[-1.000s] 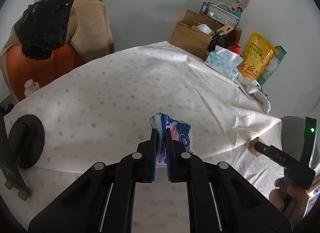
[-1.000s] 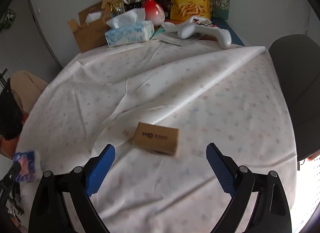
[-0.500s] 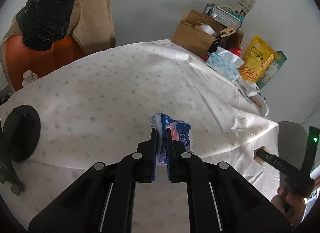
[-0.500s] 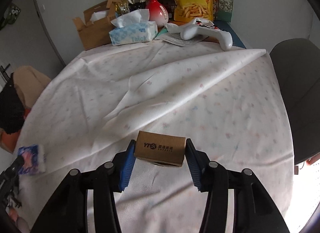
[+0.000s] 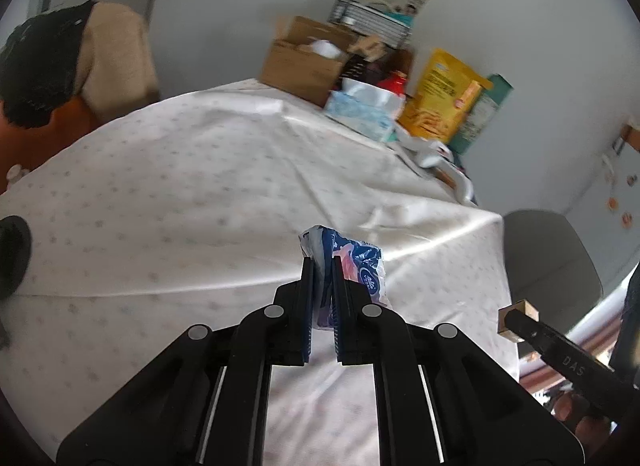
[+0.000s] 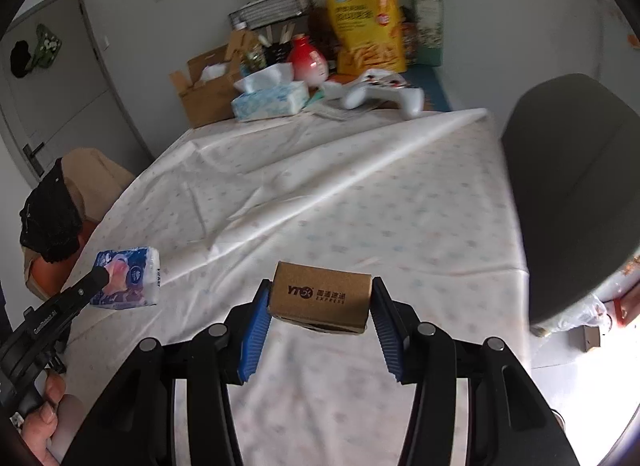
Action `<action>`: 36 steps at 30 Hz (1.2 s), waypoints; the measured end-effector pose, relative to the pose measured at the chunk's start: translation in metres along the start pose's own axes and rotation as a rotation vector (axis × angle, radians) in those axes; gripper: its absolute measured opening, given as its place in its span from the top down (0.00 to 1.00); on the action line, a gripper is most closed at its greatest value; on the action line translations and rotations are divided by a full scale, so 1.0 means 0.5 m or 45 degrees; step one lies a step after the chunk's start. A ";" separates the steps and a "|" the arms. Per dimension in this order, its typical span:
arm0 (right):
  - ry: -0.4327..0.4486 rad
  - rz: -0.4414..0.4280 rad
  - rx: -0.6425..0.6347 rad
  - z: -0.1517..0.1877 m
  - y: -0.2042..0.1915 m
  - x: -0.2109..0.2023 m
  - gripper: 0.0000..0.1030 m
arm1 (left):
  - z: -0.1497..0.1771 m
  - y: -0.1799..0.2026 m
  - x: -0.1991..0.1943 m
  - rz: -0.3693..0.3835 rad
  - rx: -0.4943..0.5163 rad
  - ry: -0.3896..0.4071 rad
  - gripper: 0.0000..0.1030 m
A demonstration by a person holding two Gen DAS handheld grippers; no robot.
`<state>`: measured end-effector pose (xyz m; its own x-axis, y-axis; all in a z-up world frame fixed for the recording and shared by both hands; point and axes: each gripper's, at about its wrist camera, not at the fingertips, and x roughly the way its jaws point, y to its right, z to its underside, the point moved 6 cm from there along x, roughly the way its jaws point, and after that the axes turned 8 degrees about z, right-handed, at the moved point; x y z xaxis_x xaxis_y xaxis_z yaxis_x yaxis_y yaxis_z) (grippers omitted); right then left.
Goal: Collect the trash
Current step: 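Carry the tissue pack and box over the tan bin and open both grippers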
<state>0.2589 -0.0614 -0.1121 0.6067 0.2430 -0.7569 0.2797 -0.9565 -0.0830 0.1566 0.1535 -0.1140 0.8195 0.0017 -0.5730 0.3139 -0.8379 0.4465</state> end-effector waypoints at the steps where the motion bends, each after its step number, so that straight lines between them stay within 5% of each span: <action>1: 0.009 0.011 0.010 0.001 0.013 -0.006 0.53 | 0.005 0.011 0.003 0.010 0.006 -0.008 0.91; 15: 0.036 0.132 0.273 0.070 0.247 -0.097 0.53 | 0.096 0.221 0.024 0.190 0.199 -0.111 0.91; 36: -0.027 0.450 0.584 0.276 0.594 -0.182 0.53 | 0.259 0.505 0.079 0.411 0.451 -0.293 0.91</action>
<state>0.1839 -0.3900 -0.1574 0.5884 -0.1026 -0.8020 -0.2912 -0.9522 -0.0919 0.2062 -0.1285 -0.1132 0.7090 -0.3731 -0.5984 -0.1507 -0.9092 0.3882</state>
